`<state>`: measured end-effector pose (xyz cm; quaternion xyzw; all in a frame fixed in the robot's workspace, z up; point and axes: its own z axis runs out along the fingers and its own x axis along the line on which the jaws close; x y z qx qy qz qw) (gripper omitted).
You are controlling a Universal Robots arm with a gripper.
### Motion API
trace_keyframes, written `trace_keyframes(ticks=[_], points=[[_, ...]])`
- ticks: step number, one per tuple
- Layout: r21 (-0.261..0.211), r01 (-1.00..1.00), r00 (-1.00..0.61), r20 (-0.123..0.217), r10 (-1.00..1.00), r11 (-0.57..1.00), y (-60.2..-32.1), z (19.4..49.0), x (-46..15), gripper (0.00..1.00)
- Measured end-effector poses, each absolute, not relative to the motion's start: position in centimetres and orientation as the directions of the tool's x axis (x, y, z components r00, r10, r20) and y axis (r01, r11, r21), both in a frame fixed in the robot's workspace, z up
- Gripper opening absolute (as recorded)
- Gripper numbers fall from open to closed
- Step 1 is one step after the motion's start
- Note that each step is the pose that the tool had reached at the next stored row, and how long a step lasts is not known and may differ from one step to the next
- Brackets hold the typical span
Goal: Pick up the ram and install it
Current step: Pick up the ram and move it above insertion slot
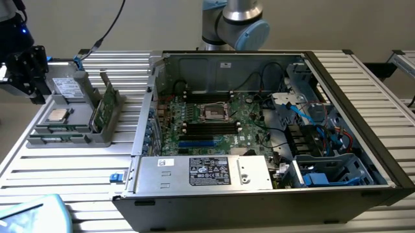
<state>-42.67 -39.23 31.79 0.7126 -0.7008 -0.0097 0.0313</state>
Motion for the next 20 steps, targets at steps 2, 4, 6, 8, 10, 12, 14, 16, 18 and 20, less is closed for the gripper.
trace_keyframes(ticks=[2, 4, 6, 8, 10, 12, 14, 16, 18, 20], points=[[0.058, -0.998, 0.022, 0.030, -0.999, -0.020, -39.4, 31.5, -42.9, 0.37], [0.058, -0.998, 0.027, 0.030, -0.999, -0.025, -39.6, 31.2, -42.9, 0.37], [0.058, -0.998, 0.033, 0.030, -0.999, -0.031, -39.8, 30.8, -42.9, 0.37], [0.059, -0.998, 0.040, 0.030, -0.999, -0.038, -40.1, 30.5, -43.0, 0.37], [0.059, -0.997, 0.046, 0.030, -0.998, -0.045, -40.4, 30.2, -42.9, 0.37], [0.059, -0.997, 0.053, 0.029, -0.998, -0.051, -40.7, 29.8, -42.9, 0.37], [0.059, -0.997, 0.059, 0.029, -0.998, -0.057, -40.8, 29.4, -43.0, 0.37], [0.059, -0.996, 0.064, 0.029, -0.997, -0.063, -41.0, 29.1, -43.0, 0.37], [0.059, -0.996, 0.069, 0.029, -0.997, -0.067, -41.1, 28.7, -43.0, 0.37], [0.059, -0.996, 0.073, 0.029, -0.997, -0.071, -41.2, 28.4, -43.0, 0.37]])
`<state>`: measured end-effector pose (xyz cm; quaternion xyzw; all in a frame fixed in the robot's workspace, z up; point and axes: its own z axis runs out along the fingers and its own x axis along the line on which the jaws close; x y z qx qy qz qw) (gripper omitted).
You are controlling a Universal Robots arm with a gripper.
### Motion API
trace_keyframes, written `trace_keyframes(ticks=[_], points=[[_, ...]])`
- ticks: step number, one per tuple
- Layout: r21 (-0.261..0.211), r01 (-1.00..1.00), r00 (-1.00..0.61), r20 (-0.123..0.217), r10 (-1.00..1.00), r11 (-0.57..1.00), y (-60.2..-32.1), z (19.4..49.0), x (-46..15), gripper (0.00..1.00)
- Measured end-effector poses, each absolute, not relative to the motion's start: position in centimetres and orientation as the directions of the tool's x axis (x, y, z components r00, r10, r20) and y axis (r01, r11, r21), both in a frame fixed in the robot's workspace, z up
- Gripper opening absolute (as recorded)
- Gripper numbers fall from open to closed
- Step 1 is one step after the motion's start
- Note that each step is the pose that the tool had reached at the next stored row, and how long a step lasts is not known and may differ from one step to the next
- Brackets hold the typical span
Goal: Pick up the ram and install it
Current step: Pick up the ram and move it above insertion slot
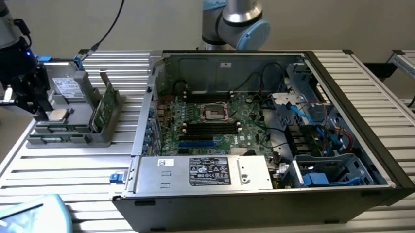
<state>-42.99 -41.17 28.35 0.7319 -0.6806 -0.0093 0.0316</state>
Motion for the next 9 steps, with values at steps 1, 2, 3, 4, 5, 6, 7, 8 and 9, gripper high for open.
trace_keyframes(ticks=[1, 2, 3, 4, 5, 6, 7, 8, 9], points=[[0.059, -0.996, 0.075, 0.029, -0.997, -0.074, -41.2, 28.2, -43.0, 0.37], [0.059, -0.995, 0.078, 0.029, -0.997, -0.076, -41.3, 28.0, -43.0, 0.37], [0.059, -0.995, 0.080, 0.029, -0.996, -0.078, -41.3, 27.8, -43.0, 0.37], [0.059, -0.995, 0.083, 0.029, -0.996, -0.081, -41.4, 27.6, -43.0, 0.37], [0.059, -0.995, 0.086, 0.029, -0.996, -0.084, -41.4, 27.4, -43.0, 0.37], [0.059, -0.995, 0.088, 0.029, -0.996, -0.086, -41.5, 27.3, -43.0, 0.37], [0.059, -0.994, 0.091, 0.029, -0.995, -0.089, -41.5, 27.1, -43.0, 0.37], [0.059, -0.994, 0.094, 0.029, -0.995, -0.092, -41.5, 26.9, -43.0, 0.37], [0.059, -0.994, 0.096, 0.029, -0.995, -0.094, -41.6, 26.7, -43.0, 0.37]])
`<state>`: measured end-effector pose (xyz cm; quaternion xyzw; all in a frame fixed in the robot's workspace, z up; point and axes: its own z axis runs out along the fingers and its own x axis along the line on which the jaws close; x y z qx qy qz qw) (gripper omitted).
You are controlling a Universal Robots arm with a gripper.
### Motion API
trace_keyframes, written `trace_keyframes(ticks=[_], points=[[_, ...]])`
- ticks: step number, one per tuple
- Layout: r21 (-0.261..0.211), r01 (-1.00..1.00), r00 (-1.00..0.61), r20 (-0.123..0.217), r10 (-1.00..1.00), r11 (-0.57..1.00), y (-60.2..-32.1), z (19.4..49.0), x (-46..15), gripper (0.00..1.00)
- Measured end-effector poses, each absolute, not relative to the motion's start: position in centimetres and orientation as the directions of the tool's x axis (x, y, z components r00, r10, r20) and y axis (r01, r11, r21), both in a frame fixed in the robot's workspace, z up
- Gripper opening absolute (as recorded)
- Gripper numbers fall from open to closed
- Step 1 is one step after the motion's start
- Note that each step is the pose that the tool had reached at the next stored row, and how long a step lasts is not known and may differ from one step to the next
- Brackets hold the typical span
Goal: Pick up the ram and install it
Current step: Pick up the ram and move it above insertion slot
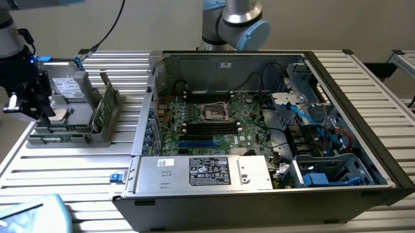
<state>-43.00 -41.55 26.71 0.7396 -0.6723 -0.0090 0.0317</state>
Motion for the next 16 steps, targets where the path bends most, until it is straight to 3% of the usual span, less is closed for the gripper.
trace_keyframes(ticks=[16], points=[[0.059, -0.992, 0.114, 0.029, -0.993, -0.112, -41.6, 23.8, -42.7, 0.37]])
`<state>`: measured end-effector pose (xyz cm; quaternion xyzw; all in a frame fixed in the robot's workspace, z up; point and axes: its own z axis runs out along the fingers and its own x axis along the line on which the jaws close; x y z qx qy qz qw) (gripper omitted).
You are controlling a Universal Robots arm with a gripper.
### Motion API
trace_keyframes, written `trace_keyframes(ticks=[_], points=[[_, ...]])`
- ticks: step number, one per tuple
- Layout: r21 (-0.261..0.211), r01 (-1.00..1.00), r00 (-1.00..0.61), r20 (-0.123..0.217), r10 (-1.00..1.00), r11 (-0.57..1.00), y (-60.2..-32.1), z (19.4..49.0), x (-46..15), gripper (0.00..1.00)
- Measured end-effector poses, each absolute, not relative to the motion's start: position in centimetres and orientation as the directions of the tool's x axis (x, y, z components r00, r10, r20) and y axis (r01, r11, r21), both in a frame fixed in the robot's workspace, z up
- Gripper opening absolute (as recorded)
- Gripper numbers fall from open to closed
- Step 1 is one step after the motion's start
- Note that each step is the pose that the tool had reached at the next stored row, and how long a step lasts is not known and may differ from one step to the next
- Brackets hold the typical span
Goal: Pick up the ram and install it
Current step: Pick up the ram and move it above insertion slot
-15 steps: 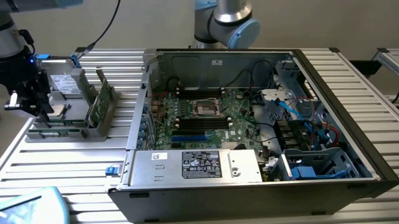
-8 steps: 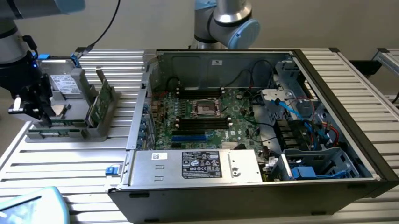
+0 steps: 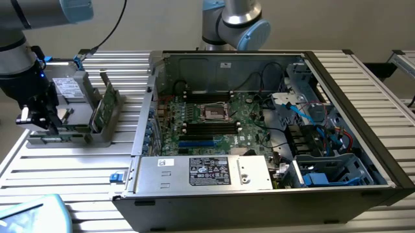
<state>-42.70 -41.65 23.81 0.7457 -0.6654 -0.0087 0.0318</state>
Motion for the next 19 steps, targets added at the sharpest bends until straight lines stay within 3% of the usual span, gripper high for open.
trace_keyframes(ticks=[19], points=[[0.056, -0.995, 0.087, -0.003, -0.996, -0.087, -41.6, 21.6, -42.5, 0.37]])
